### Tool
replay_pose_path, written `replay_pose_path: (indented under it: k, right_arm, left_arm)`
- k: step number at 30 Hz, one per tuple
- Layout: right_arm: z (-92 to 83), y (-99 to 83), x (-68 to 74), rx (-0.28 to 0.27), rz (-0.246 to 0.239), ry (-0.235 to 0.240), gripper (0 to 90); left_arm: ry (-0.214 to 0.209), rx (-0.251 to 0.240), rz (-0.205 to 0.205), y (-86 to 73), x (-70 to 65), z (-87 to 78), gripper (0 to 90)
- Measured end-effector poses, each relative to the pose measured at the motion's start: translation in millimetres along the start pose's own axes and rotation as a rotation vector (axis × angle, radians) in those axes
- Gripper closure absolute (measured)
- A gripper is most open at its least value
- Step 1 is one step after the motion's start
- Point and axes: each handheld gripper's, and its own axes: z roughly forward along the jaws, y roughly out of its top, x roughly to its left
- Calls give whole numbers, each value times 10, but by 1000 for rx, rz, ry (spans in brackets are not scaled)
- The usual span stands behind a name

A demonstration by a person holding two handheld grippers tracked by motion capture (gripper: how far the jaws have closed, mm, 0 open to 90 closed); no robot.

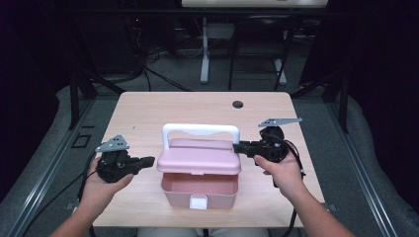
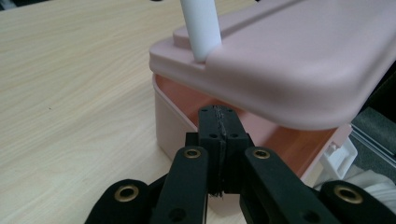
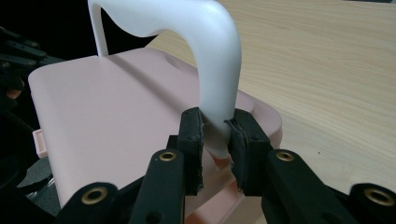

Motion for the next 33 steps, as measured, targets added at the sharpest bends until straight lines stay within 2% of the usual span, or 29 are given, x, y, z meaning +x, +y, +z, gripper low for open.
replay_pose_path:
  k: [8, 17, 33]
  right_arm:
    - [-10, 25, -1, -5, 5, 3, 749]
    - [-12, 22, -6, -9, 9, 4, 750]
    - [-6, 14, -20, -17, 5, 11, 749]
  left_arm:
    - [-33, 18, 16, -31, -104, 125, 900]
    - [-67, 32, 31, -15, -209, 186, 900]
    - [-95, 37, 36, 26, -263, 221, 900]
